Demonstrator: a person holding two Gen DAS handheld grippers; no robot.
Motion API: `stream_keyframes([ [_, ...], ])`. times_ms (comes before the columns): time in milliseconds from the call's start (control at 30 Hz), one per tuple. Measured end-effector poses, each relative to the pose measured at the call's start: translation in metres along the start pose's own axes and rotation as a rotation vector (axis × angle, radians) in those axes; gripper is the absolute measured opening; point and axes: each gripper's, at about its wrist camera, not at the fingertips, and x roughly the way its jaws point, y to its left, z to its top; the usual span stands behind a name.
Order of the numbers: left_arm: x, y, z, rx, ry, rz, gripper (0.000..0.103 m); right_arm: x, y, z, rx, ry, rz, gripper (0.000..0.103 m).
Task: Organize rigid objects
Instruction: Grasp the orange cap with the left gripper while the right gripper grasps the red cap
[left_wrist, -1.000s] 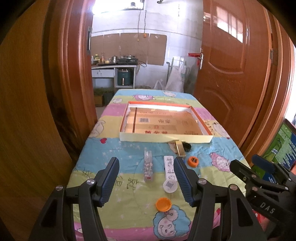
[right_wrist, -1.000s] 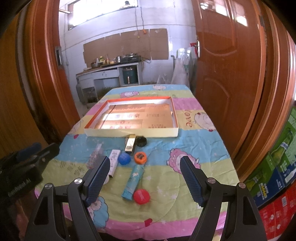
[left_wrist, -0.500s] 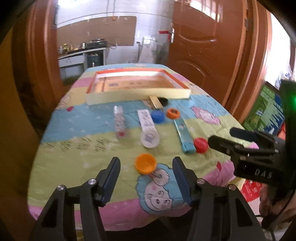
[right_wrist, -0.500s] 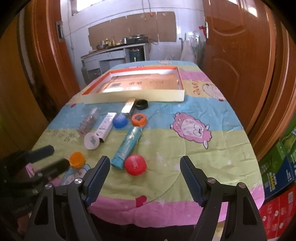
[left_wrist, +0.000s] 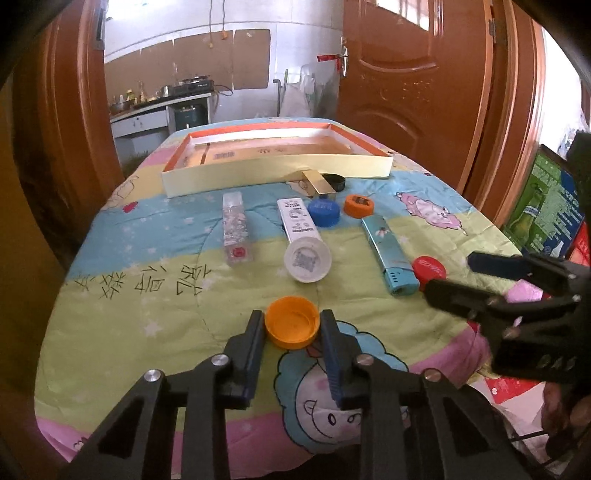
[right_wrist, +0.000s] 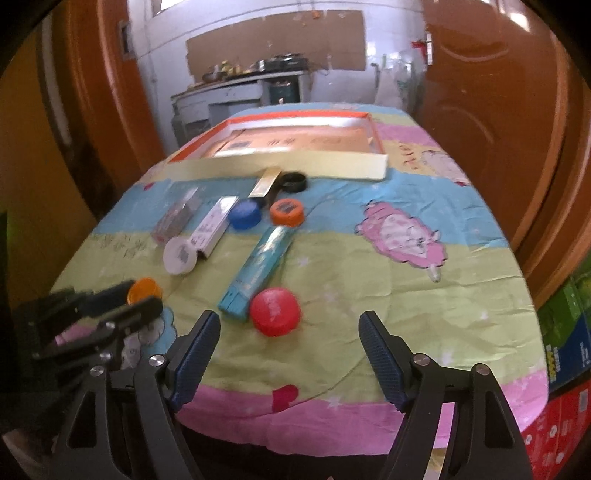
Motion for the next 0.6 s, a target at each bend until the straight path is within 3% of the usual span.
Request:
stream_keyframes([
  [67,-0.001,0.002,0.0,-0.009,0.0,-0.003,0.03,0.005,0.004,-0.002,-0.017,0.013,0.001,0.055],
  [133,-0.001,0.004,0.001,-0.017,0.001,-0.004,0.03,0.006,0.004,-0.002,-0.03,0.001,-0.021,0.05],
  [400,-0.002,0.005,0.003,-0.021,0.005,-0.006,0.03,0.014,0.008,0.004,-0.086,-0.011,-0.035,0.041],
  [467,-0.003,0.005,0.002,-0.02,0.003,-0.007,0.03,0.017,0.012,0.005,-0.11,-0.01,-0.042,0.031],
  [600,-0.008,0.007,0.005,-0.025,-0.011,-0.004,0.03,0.016,0.012,0.007,-0.111,-0.012,-0.04,0.031],
])
